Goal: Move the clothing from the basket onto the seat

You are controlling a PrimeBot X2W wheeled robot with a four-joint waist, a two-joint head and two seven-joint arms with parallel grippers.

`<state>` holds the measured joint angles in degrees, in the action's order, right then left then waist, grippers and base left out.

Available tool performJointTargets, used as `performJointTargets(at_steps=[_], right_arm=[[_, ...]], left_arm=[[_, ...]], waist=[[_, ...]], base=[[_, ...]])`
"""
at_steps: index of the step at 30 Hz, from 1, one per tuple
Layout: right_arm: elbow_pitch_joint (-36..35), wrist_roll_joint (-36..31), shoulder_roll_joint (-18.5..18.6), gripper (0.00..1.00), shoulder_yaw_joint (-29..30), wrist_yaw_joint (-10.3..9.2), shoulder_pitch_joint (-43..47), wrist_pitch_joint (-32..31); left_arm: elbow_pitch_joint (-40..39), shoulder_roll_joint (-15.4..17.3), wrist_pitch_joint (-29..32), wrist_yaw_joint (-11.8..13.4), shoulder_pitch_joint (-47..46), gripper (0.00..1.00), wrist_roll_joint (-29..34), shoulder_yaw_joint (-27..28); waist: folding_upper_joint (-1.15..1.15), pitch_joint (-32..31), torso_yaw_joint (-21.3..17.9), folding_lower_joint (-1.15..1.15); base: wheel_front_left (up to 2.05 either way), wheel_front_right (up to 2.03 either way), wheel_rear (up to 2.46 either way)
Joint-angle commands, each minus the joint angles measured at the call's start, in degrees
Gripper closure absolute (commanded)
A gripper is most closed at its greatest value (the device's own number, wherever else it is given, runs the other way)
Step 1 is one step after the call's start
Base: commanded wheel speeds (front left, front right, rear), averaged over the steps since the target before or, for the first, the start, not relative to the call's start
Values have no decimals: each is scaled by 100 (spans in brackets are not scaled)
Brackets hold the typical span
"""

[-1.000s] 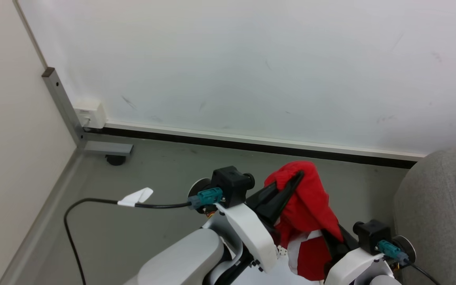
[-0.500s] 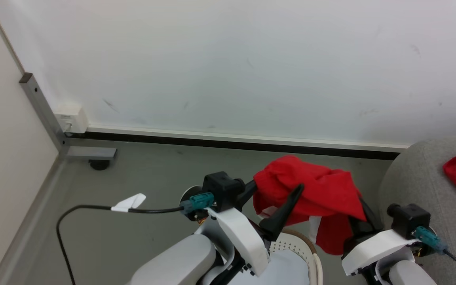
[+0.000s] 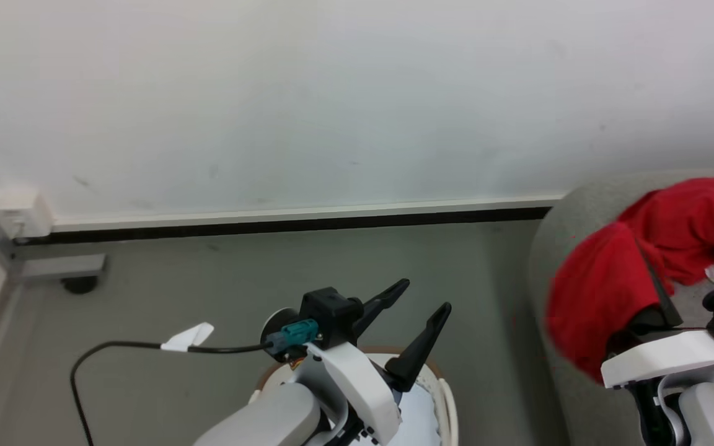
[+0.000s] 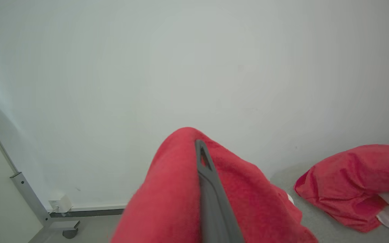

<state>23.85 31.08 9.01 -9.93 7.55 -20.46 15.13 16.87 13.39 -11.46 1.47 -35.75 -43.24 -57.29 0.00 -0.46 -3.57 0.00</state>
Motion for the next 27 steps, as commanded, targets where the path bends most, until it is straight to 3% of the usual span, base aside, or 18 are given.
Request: performJointTargets(at_steps=[1, 16, 27], right_arm=[[-81, -99, 54, 100, 81, -13, 50, 2], [-514, -305, 275, 100, 226, -13, 304, 1], [-673, -436, 308, 100, 197, -13, 409, 2]], left_arm=[[-17, 46, -37, 20, 40, 0, 82, 11], [72, 123, -243, 24, -52, 0, 361, -64], [386, 37, -266, -44, -126, 0, 377, -123]], waist=[[0, 53, -288, 0], [0, 261, -1600, 0], [0, 395, -2140, 0]], base=[[0, 0, 0], [0, 0, 0], [0, 0, 0]])
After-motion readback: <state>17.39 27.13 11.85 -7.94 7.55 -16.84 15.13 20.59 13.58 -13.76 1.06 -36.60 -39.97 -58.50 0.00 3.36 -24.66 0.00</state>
